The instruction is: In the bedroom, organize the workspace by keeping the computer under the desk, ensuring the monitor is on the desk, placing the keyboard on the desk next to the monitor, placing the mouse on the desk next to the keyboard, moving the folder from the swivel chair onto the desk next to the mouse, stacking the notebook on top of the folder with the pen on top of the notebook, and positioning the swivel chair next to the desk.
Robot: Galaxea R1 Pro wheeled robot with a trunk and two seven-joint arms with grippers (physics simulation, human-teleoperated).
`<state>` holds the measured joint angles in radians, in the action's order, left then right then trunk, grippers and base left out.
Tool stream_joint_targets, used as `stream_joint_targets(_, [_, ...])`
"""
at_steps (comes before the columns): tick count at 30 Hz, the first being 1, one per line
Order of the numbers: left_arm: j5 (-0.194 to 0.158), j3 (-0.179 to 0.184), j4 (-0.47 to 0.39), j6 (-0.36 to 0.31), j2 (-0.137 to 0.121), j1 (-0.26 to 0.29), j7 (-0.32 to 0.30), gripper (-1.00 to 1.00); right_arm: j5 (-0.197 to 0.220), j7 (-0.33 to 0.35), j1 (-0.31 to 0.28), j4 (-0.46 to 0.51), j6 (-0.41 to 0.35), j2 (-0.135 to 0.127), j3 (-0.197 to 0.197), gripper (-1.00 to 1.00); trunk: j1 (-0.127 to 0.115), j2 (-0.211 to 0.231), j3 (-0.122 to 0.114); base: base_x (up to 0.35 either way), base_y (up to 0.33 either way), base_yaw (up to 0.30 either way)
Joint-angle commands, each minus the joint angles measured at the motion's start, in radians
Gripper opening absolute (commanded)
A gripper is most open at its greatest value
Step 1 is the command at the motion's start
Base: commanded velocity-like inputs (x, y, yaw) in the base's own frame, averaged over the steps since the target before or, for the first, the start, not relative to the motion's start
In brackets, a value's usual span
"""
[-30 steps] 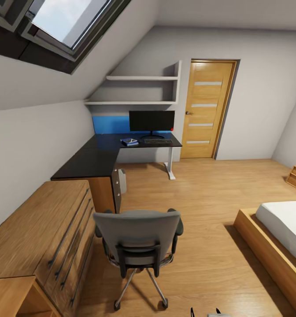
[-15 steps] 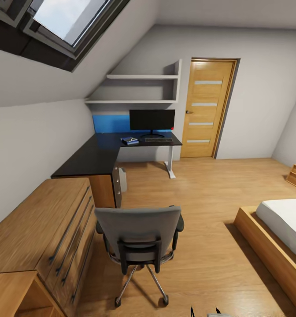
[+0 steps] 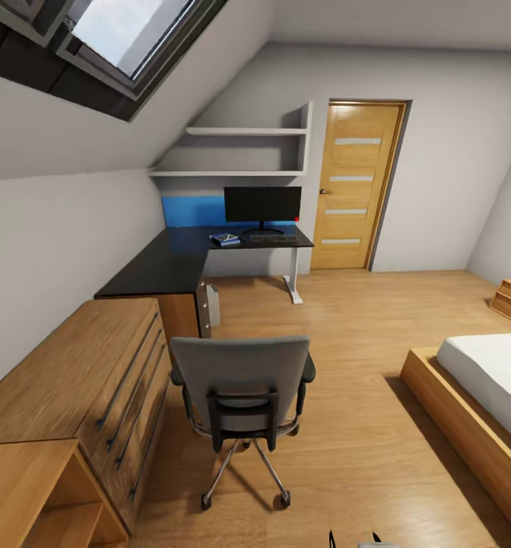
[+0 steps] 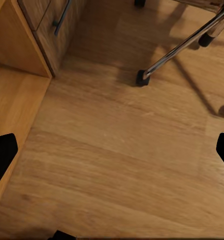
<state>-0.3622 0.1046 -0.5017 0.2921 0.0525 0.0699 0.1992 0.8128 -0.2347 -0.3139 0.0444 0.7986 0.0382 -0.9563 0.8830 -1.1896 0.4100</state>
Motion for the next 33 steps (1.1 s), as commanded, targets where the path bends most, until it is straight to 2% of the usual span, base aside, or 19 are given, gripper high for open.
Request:
stream_joint_targets(1, [-0.008, 0.009, 0.0, 0.005, -0.001, 0.001, 0.008, 1.0, 0.001, -0.009, -0.001, 0.0, 0.001, 0.0, -0.009, 1.0, 0.004, -0.008, 0.004, -0.083, 0.001, 0.0])
stream_joint_targets(20, [-0.007, 0.009, 0.001, 0.002, 0.0, 0.001, 0.012, 1.0, 0.001, -0.009, -0.001, 0.0, 0.005, -0.004, -0.007, 1.0, 0.077, -0.141, 0.064, -0.015, 0.0, 0.0])
stream_joint_targets(26, [-0.005, 0.01, -0.007, -0.078, 0.004, 0.006, 0.01, 1.0, 0.002, -0.009, -0.001, 0.001, 0.001, 0.001, -0.01, 1.0, 0.1, -0.183, 0.083, 0.0, 0.0, 0.0])
stream_joint_targets(30, [-0.006, 0.01, -0.025, -0.133, 0.009, 0.032, 0.01, 1.0, 0.001, -0.008, -0.001, 0.004, 0.001, 0.001, -0.011, 1.0, 0.115, -0.211, 0.095, 0.0, 0.0, 0.0])
stream_joint_targets(31, [-0.007, 0.01, -0.033, -0.179, 0.013, 0.066, 0.011, 1.0, 0.001, -0.009, -0.001, 0.008, -0.002, 0.002, -0.009, 1.0, 0.119, -0.218, 0.098, 0.0, 0.0, 0.0])
stream_joint_targets(33, [-0.007, 0.01, -0.037, -0.215, 0.017, 0.101, 0.012, 1.0, 0.002, -0.01, -0.001, 0.02, -0.009, 0.002, -0.006, 1.0, 0.126, -0.232, 0.105, 0.0, 0.0, 0.0])
